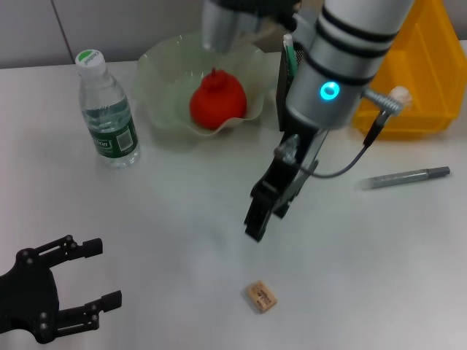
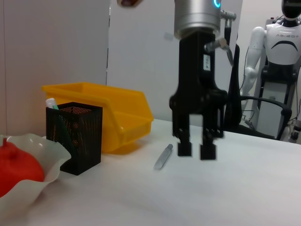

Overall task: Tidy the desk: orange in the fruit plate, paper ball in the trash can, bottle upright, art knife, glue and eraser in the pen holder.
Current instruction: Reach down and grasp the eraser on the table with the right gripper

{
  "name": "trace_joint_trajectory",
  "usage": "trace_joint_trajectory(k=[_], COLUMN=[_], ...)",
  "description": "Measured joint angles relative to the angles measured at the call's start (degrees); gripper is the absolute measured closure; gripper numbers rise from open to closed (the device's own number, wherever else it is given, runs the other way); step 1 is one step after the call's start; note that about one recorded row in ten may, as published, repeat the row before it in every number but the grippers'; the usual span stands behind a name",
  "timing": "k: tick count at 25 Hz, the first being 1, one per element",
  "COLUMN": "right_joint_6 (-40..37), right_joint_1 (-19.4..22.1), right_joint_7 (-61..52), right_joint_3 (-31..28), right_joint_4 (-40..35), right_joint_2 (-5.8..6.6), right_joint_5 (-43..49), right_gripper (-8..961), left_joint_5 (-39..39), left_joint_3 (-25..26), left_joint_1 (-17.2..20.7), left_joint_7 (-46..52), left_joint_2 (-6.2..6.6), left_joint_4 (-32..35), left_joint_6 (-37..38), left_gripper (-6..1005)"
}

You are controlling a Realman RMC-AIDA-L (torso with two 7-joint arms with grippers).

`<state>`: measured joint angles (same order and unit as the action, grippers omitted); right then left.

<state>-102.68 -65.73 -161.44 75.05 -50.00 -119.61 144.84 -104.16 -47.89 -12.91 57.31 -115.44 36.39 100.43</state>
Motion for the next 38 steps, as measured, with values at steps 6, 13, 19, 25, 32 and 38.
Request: trace_joint_trajectory(k=[6, 13, 19, 25, 32, 38], right_joint_6=[2.14, 3.95, 5.27, 7.41, 11.04, 12.89], right_joint_1=[-1.83, -2.38, -2.99, -3.2, -3.4, -2.91], right_joint_7=[-0.57, -3.69, -5.0, -7.62, -7.96, -7.96], right_joint_3=[5.78, 13.48, 18.68, 26.31, 30.42, 31.98], right_joint_4=[6.26, 7.8, 9.8, 9.93, 12.29, 12.96], right_joint_2=[-0.24, -0.27, -0.27, -0.27, -0.27, -0.27], right_joint_5=[-4.36, -8.58, -13.01, -16.5, -20.24, -21.06], right_gripper=[386, 386, 386, 385, 386, 387], left_joint_5=[0.01, 0.01, 0.01, 0.01, 0.01, 0.01], left_joint_3=[0.0, -0.01, -0.01, -0.01, -0.01, -0.01], left_joint_1=[0.09, 0.33, 0.34, 0.27, 0.23, 0.18], left_joint_7=[-0.56, -0.92, -0.96, -1.31, -1.64, -2.37], left_joint_2=[0.0, -0.2, -0.23, -0.31, -0.35, -0.48], left_joint_4=[0.0, 0.0, 0.0, 0.0, -0.07, -0.09], left_joint_6=[-0.34, -0.57, -0.59, -0.78, -0.9, -1.13], left_gripper=[189, 189, 189, 189, 189, 189])
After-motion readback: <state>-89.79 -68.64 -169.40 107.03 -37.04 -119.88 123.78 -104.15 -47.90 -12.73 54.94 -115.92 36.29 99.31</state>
